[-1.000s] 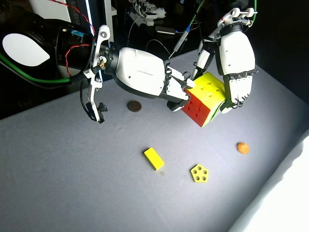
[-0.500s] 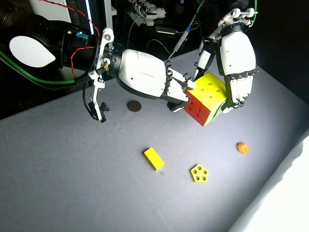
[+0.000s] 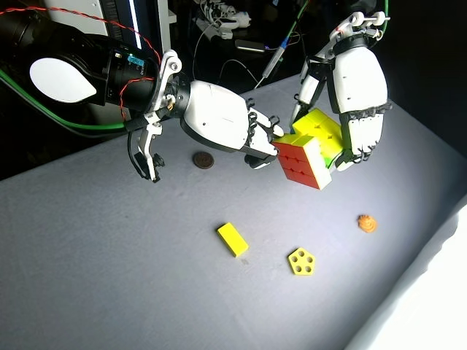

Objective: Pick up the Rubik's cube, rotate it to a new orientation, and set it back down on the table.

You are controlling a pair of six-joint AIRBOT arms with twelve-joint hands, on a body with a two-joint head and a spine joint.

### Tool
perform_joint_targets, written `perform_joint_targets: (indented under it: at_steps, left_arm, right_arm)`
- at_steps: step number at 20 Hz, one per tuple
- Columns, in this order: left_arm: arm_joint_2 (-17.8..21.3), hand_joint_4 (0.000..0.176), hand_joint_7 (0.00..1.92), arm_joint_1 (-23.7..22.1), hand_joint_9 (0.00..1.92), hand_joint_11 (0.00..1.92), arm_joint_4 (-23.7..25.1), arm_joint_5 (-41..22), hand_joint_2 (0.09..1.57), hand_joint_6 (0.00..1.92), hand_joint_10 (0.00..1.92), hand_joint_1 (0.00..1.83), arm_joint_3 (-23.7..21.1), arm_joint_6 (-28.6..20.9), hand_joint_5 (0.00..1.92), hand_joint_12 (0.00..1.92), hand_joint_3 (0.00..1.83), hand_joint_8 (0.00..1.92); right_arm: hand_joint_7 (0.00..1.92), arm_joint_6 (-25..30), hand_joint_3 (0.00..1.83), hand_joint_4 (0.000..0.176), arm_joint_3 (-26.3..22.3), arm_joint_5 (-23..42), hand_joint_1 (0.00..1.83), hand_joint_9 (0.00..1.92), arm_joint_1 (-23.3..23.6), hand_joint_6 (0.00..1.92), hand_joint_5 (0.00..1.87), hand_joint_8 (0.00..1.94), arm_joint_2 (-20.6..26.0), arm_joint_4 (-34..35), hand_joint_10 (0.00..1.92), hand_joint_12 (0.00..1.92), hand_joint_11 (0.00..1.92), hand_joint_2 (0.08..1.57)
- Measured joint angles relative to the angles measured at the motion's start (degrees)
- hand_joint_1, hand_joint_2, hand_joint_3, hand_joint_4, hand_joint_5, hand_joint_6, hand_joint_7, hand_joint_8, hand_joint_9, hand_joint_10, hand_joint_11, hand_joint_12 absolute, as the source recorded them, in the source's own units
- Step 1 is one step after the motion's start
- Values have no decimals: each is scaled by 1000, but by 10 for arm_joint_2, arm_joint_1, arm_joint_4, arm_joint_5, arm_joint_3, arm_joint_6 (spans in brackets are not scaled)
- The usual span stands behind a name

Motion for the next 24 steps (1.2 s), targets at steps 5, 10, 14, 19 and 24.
perform_joint_targets:
  at_steps: [5,10,14,19,24]
  left_arm:
    - [0,0,464,0,282,355,1,-2,1421,1649,1921,1025,0,0,478,1921,1,1921]
    - [2,0,439,0,275,350,2,-8,1416,1656,1921,1020,0,2,488,1921,9,1918]
    - [2,0,433,0,283,360,3,-9,1406,1603,1921,1041,0,1,533,1921,1,1921]
    - [2,0,221,0,238,311,6,-12,1371,1635,1921,1022,1,3,541,1921,0,1908]
    - [2,0,446,0,241,301,5,-12,1426,1673,1921,1015,1,3,479,1921,2,1921]
  right_arm:
    - [382,-1,0,0,3,1,192,311,1,9,143,946,-5,5,1392,1800,9,1251]
    - [369,-10,2,0,19,1,158,277,1,4,130,980,-24,16,1421,1811,0,1268]
    - [367,-11,4,0,32,-2,138,296,1,3,122,996,-38,18,1401,1809,0,1279]
    - [374,-15,0,0,46,-5,173,302,1,10,154,941,-58,26,1386,1782,0,1273]
    - [399,-15,0,0,58,-6,161,314,1,2,137,926,-72,33,1396,1797,0,1266]
